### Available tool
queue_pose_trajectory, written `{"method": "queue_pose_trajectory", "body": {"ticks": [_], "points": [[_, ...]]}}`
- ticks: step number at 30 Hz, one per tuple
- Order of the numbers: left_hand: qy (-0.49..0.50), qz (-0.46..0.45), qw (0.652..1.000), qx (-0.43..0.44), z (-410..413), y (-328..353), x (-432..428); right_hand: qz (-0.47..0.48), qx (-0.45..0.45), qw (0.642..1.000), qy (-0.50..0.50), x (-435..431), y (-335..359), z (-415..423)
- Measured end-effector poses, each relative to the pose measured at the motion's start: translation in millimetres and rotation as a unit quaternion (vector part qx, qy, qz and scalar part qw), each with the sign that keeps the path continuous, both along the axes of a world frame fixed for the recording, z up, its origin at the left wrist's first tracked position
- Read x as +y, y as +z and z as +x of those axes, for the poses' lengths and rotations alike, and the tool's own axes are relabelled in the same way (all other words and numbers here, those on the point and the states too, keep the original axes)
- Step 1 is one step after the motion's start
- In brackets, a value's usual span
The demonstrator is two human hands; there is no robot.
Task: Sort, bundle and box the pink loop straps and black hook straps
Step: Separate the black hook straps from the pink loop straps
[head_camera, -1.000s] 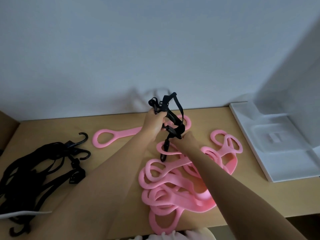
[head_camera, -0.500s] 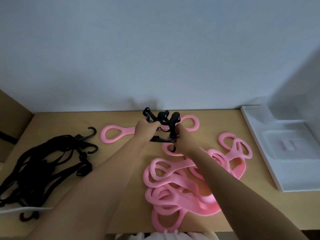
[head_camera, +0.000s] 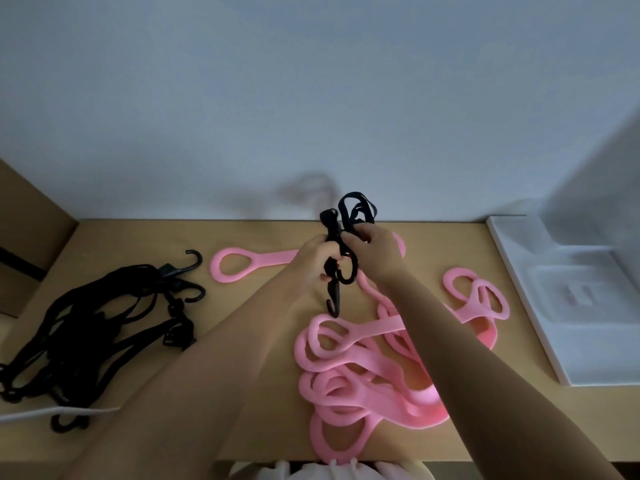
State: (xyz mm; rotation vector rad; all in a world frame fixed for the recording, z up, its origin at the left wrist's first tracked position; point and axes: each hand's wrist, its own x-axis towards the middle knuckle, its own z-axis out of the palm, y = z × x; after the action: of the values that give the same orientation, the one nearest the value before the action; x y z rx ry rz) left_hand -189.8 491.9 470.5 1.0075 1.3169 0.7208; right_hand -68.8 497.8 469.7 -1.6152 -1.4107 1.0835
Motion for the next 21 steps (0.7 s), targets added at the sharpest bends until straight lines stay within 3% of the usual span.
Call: {"method": "queue_pose_trajectory", "body": {"ticks": [4, 9, 13, 15, 17, 21], "points": [[-0.041, 0.029, 0.999, 0.02, -13.9, 3.8, -10.1, -0.041, 0.036, 0.997, 0.045, -4.9, 6.3, -18.5], [0.001, 0.031, 1.0, 0.005, -41.7, 8.6, -19.5, -0.033, 0.002, 0.994, 0.106, -7.8, 16.0, -44.6], [0.081, 0.074, 0.989, 0.099, -85.9, 22.5, -27.3, -0.008, 0.028, 0.998, 0.059, -9.2, 13.1, -70.7], [0.119, 0.109, 0.978, 0.135, -117.1, 30.0, -31.3, -0.002, -0.001, 0.999, 0.035, -7.1, 4.7, -82.4], [0.145, 0.155, 0.952, 0.222, -147.6, 32.5, -35.6, -0.003, -0.058, 0.998, 0.035, -4.7, -7.0, -95.0], [0.145, 0.187, 0.852, 0.467, -195.8, 24.3, -53.9, -0.009, -0.163, 0.981, 0.105, -2.5, -30.1, -124.7]]}}
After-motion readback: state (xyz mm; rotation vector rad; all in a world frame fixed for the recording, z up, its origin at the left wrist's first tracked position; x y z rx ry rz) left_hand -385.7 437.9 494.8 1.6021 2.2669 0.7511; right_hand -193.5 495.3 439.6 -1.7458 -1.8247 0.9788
